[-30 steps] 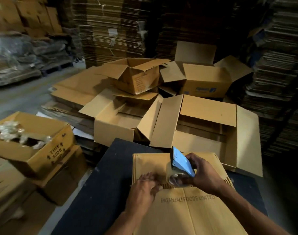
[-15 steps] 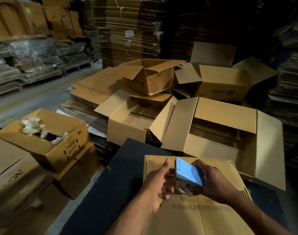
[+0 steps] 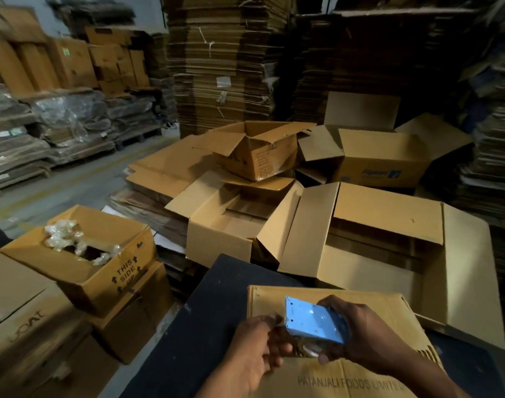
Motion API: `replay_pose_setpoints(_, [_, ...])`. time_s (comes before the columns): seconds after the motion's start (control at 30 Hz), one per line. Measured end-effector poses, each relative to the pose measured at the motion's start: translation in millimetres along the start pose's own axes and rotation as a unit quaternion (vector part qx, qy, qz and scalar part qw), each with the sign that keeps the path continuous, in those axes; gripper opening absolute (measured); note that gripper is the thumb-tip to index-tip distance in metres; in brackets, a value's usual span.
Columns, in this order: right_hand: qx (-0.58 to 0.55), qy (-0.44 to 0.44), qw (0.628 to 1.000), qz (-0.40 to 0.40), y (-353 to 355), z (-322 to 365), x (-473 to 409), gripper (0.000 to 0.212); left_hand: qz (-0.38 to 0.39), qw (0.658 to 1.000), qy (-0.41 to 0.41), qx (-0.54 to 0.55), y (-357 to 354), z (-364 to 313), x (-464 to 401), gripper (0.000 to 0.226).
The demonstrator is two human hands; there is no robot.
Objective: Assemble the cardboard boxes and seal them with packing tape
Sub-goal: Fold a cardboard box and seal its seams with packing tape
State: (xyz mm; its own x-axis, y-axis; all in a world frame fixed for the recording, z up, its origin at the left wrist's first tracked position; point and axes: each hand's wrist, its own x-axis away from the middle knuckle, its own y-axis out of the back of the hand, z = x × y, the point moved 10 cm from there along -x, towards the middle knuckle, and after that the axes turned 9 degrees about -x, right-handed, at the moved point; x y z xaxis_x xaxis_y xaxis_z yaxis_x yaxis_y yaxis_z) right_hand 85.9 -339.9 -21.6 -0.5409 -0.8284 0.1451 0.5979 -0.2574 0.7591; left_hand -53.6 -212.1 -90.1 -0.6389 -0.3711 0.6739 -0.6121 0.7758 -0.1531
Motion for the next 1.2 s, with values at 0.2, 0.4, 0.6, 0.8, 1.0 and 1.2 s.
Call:
replay_pose_setpoints(0.2, [-0.002, 0.005, 1.000, 0.008, 2.8, 5.2, 3.8, 0.070, 0.032, 0.991, 0.044, 0.120, -10.9, 3.6, 9.4, 0.031])
replay_pose_setpoints(0.4, [-0.031, 0.003, 0.999, 0.006, 5.5, 5.3, 8.9, 0.077, 0.040, 0.992, 0.040, 0.109, -18.7, 3.0, 14.6, 0.014])
replay_pose_setpoints(0.6, [0.013, 0.022, 0.999, 0.027, 10.2, 20.0, 13.7, 0.074, -0.112, 0.987, -0.103, -0.055, 18.3, -25.8, 18.4, 0.014])
replay_pose_setpoints(0.8, [0.126, 0.056, 0.987, 0.087, 7.4, 53.4, 14.1, 0.077, -0.163, 0.979, -0.093, -0.074, 62.7, -7.5, 24.3, 0.015])
replay_pose_setpoints(1.0, [0.218, 0.022, 0.970, 0.106, 11.0, 39.0, 14.8, 0.088, -0.211, 0.975, -0.038, -0.058, 112.7, 16.0, 14.7, 0.008])
replay_pose_setpoints(1.2, [0.262, 0.001, 0.957, 0.120, -18.8, 35.8, 6.0, 0.098, -0.220, 0.973, -0.013, -0.067, 125.6, 41.6, -0.4, 0.009])
